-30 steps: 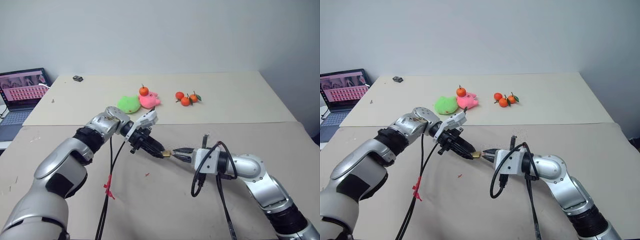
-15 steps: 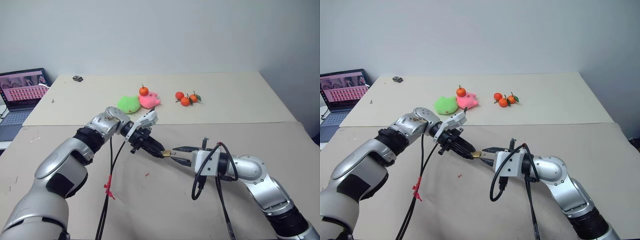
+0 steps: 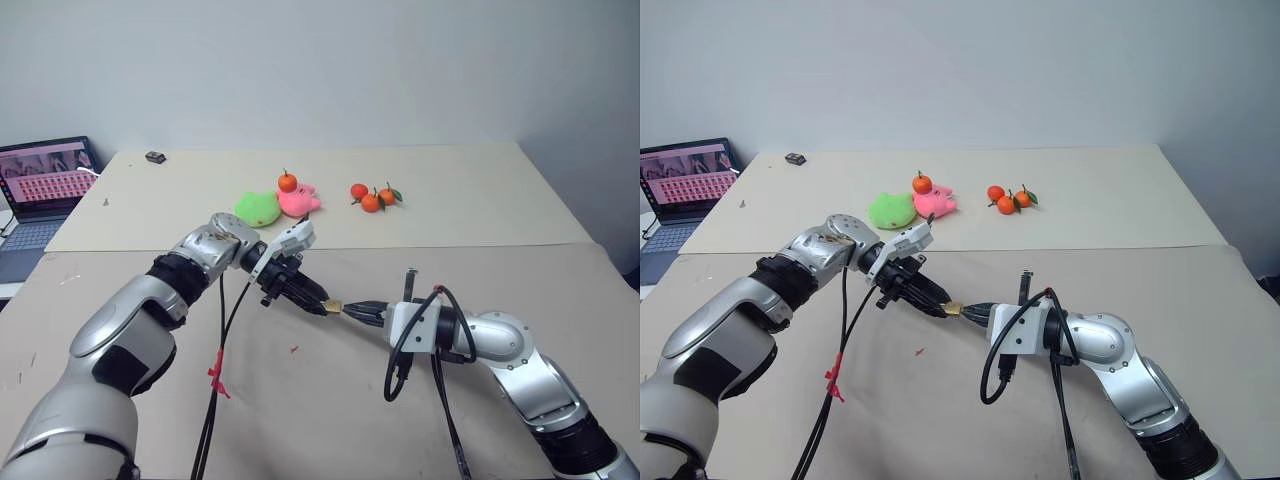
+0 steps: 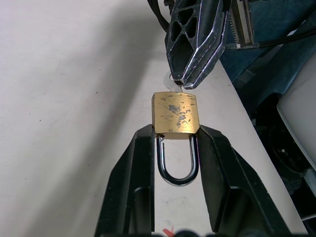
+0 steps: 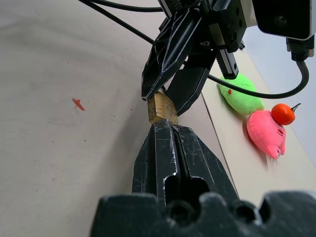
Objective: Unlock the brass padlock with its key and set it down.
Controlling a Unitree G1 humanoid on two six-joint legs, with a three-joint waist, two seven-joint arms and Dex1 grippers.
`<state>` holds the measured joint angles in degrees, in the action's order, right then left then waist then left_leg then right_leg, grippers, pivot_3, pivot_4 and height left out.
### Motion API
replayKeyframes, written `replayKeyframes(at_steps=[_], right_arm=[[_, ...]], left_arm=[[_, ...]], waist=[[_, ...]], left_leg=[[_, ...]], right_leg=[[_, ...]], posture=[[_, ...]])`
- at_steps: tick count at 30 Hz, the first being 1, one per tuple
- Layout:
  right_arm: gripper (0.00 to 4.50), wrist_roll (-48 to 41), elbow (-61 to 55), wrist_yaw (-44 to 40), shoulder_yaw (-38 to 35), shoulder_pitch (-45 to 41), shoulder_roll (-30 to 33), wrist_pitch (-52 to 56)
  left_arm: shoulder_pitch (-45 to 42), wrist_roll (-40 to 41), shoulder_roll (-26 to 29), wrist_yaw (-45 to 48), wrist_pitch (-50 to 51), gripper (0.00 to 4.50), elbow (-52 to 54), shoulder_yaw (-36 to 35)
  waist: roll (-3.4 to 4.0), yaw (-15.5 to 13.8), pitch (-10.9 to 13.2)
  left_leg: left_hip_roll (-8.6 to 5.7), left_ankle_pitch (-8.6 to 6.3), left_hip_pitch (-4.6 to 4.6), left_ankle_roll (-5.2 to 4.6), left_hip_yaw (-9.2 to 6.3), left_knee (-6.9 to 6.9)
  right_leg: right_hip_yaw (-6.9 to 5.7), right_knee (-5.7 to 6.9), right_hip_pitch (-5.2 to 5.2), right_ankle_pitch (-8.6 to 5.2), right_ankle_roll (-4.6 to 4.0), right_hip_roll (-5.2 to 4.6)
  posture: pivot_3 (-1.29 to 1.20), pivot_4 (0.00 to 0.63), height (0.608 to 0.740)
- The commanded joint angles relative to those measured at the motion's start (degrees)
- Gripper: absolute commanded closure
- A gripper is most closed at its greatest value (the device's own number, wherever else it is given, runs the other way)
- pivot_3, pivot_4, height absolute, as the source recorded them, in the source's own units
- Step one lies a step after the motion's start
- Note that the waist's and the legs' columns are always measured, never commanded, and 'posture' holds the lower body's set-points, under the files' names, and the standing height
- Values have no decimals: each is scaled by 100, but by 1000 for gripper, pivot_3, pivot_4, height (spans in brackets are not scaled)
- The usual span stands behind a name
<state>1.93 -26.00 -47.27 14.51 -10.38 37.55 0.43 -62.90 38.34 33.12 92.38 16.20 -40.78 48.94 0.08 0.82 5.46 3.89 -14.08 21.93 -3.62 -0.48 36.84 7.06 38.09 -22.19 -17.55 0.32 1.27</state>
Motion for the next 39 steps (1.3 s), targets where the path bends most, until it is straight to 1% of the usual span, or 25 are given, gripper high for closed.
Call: replayKeyframes(at_steps=[1, 8, 11, 15, 21, 26, 32, 39], right_arm=[[4488, -112, -193, 4, -133, -69, -19, -46], [4488, -160, -148, 1, -154, -140, -34, 7], [3662, -153, -130, 10, -159, -166, -38, -20], [2331, -92, -132, 9, -146, -169, 8, -51], [2331, -63, -119, 24, -122, -182, -8, -69], [2331, 31, -70, 83, -19, -314, -123, -62], [2331, 80, -53, 79, 19, -414, -226, -35], [2331, 93, -105, 69, -23, -359, -216, -11]], left_arm=[[-199, 39, 23, 12, -90, 3727, 30, -111], [-212, 41, 4, 12, -99, 3727, 24, -139], [-213, 40, 2, 12, -98, 3727, 14, -138], [-220, 37, 3, 12, -94, 3727, -6, -130], [-255, 19, -13, 12, -125, 3727, -62, -105], [-300, 198, -12, 12, -8, 3727, 130, -25], [-364, 188, -196, 12, 20, 3727, 40, -113], [-378, 188, -230, 12, 11, 3727, 7, -106]], waist=[[0, 0, 0], [0, 0, 0], [0, -1, 0], [0, 0, 0], [1, -1, 0], [1, 5, 0], [2, -4, -1], [2, -2, -1]], left_leg=[[0, 0, 0, 0, 0, 0], [0, 0, 0, 0, 0, 0], [1, 0, 0, 0, 0, 0], [1, 0, 0, 0, 0, 0], [1, 0, 0, -1, 0, 0], [1, 0, -1, -1, -1, 0], [3, 0, -1, -3, -2, 0], [3, -1, -2, -5, -3, 0]], right_leg=[[0, 0, 0, 0, 0, 0], [0, 0, 0, 0, 0, 0], [0, 0, 0, 0, 0, 1], [0, 0, 0, 0, 0, 1], [0, 0, 0, 0, -1, 1], [0, 0, 0, 0, 0, 1], [1, 0, 1, 0, -1, 5], [2, 0, 0, 0, -1, 6]], posture=[[0, 150, 660], [0, 150, 660], [0, 150, 660], [0, 150, 660], [0, 150, 660], [0, 150, 660], [0, 150, 660], [0, 150, 660]])
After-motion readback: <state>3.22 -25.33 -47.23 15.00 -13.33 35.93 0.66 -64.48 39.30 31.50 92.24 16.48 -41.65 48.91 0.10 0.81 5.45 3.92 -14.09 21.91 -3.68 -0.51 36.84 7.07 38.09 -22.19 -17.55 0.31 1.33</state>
